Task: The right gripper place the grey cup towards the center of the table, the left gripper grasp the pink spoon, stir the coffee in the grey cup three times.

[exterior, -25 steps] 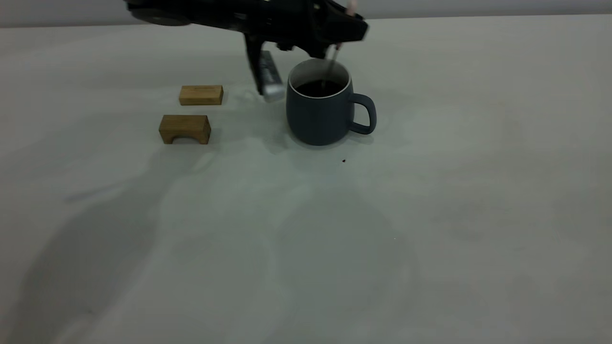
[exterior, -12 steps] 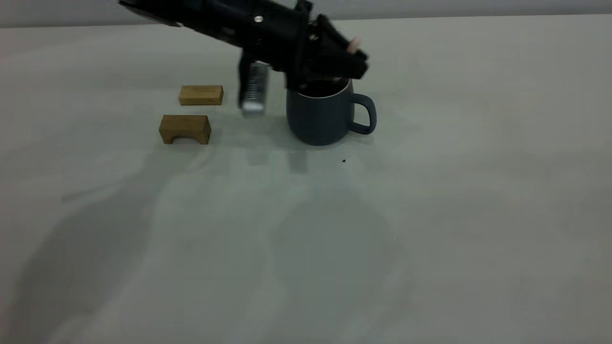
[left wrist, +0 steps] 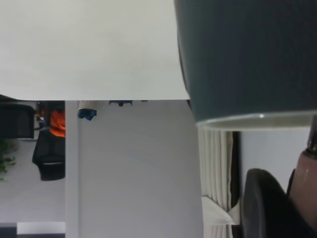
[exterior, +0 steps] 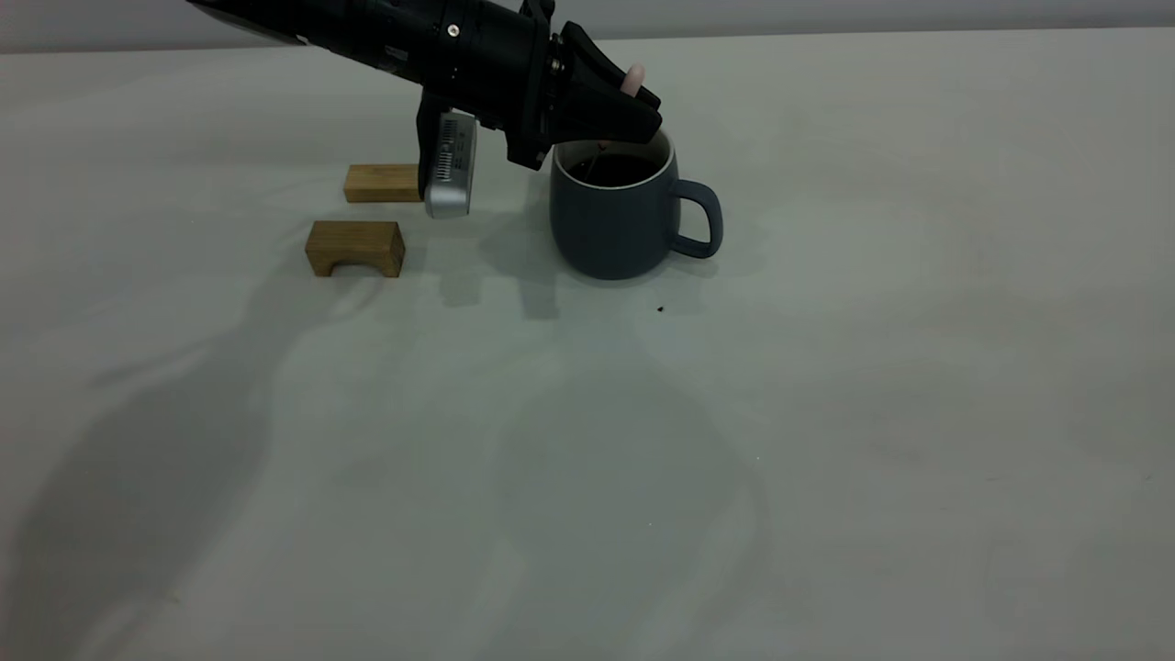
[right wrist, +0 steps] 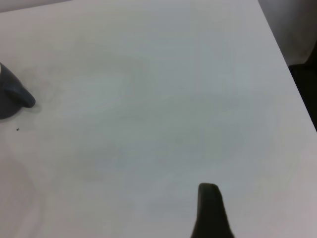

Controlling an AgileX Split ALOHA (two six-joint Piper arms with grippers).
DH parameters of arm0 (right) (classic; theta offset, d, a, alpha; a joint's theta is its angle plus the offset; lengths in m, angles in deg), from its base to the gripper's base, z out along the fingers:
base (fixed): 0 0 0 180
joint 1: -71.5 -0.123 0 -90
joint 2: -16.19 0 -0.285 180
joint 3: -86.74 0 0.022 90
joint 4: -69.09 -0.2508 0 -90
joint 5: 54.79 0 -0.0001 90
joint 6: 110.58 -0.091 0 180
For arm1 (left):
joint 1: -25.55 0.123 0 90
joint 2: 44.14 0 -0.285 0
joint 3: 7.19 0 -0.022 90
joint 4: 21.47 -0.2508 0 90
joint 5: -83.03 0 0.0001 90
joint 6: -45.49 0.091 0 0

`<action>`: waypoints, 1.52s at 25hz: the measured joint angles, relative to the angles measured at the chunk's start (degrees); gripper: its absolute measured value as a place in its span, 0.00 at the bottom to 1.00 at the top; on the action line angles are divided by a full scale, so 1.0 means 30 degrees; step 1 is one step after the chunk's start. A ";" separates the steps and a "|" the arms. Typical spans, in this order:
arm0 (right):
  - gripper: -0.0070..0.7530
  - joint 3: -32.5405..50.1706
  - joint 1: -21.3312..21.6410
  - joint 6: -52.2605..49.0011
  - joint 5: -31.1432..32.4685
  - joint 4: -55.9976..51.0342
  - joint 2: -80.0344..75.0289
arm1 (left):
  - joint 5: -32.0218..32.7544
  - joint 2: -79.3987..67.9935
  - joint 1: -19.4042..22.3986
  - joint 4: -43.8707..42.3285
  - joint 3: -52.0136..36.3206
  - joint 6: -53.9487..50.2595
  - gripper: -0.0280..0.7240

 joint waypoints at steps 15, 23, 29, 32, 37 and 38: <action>0.76 0.0000 0.0000 0.0000 0.0001 0.0000 0.0000 | 0.4405 0.1303 0.0000 -0.7730 0.0000 0.1010 0.88; 0.76 0.0000 0.0000 0.0000 0.0008 0.0000 0.0000 | 0.5305 0.6082 -0.0163 -1.9837 0.0000 0.1031 0.70; 0.76 0.0000 0.0000 0.0000 0.0008 0.0000 0.0000 | 0.5305 1.1027 -0.0405 -2.4192 0.0000 0.1124 0.58; 0.76 0.0000 0.0000 0.0000 0.0008 0.0000 0.0000 | 0.5305 1.3606 -0.0637 -2.6569 0.0000 0.2756 0.54; 0.76 0.0000 0.0000 0.0000 0.0008 0.0000 0.0000 | 0.5305 1.7967 -0.0789 -2.8845 0.0000 0.6893 0.49; 0.76 0.0000 0.0000 0.0000 0.0008 0.0000 0.0000 | 0.5305 1.8792 -0.0789 -2.8924 0.0000 0.8145 0.49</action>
